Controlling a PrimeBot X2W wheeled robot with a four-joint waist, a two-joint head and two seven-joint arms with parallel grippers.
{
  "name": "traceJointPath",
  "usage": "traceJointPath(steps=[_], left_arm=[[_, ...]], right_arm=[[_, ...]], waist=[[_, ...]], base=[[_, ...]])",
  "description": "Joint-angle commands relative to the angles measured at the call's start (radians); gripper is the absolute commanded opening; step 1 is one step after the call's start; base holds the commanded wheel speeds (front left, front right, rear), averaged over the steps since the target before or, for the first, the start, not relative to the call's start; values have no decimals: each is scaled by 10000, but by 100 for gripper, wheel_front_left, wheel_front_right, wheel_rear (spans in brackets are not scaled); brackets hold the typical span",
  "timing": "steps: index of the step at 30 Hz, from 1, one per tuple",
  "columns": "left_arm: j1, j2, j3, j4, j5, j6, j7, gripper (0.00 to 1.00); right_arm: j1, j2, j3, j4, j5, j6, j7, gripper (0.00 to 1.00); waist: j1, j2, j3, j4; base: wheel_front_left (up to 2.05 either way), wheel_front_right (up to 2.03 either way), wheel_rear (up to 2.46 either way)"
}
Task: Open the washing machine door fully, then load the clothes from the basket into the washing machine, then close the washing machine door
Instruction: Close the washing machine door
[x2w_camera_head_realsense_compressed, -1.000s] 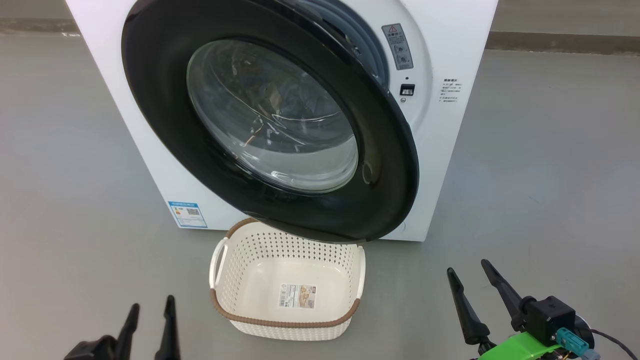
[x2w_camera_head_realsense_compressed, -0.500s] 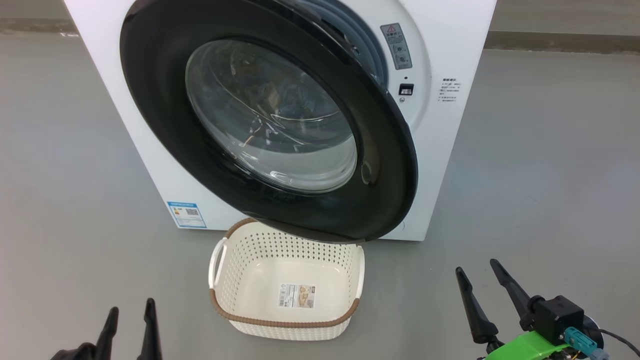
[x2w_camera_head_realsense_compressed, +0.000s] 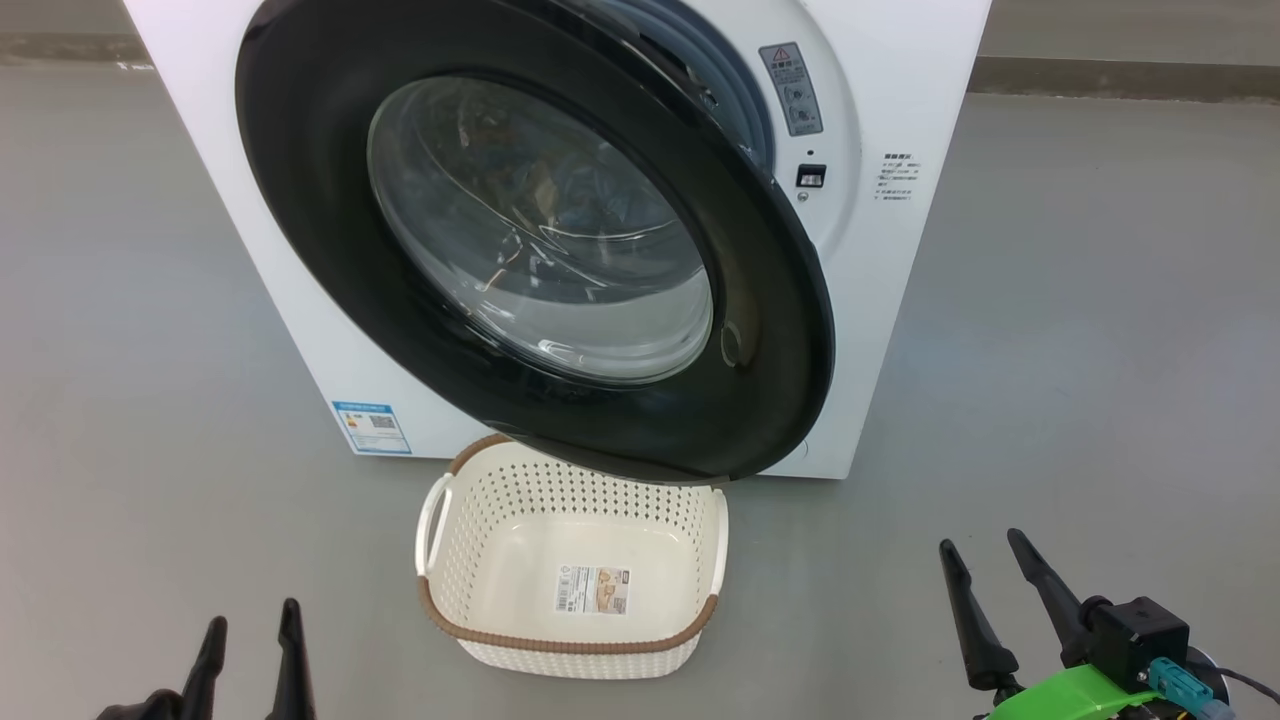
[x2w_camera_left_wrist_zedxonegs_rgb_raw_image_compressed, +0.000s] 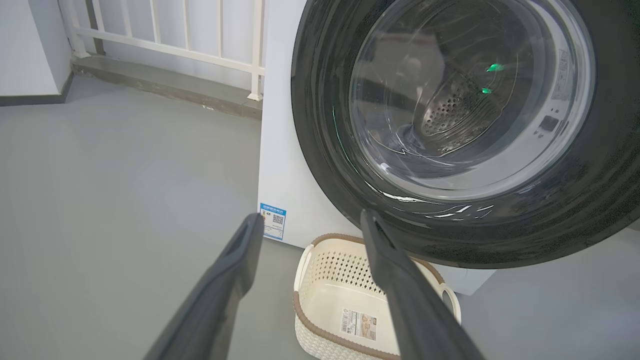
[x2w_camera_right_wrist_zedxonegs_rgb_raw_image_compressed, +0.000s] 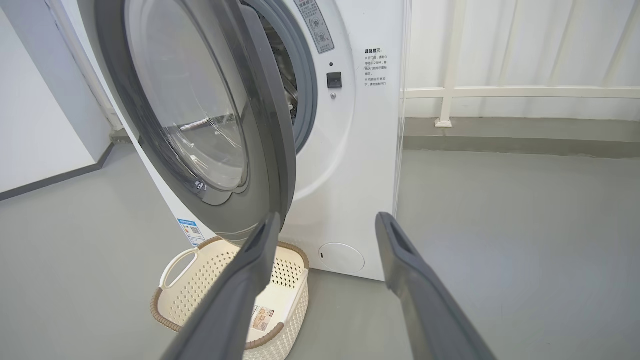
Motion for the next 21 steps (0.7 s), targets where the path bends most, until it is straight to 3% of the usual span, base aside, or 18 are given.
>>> traceJointPath(steps=[1, 2, 14, 21], left_arm=[[-221, 144, 406, -160, 134, -113, -122, 100], [-217, 131, 433, -157, 158, -127, -122, 100], [-159, 13, 603, -120, 402, -250, -122, 100], [-145, -37, 664, -154, 410, -290, -122, 100]], right_arm=[[-246, -64, 202, -185, -118, 16, -49, 11], [-260, -62, 187, -174, -124, 16, -49, 0], [-474, -28, -125, -72, 127, 16, -49, 0], [-1021, -63, -509, -652, 237, 16, -49, 0]], waist=[[0, 0, -6, -8], [0, 0, -10, -10], [0, 0, -63, 43], [0, 0, 2, 153]], base=[[0, 0, 0], [0, 0, 0], [0, 0, 0], [0, 0, 0]])
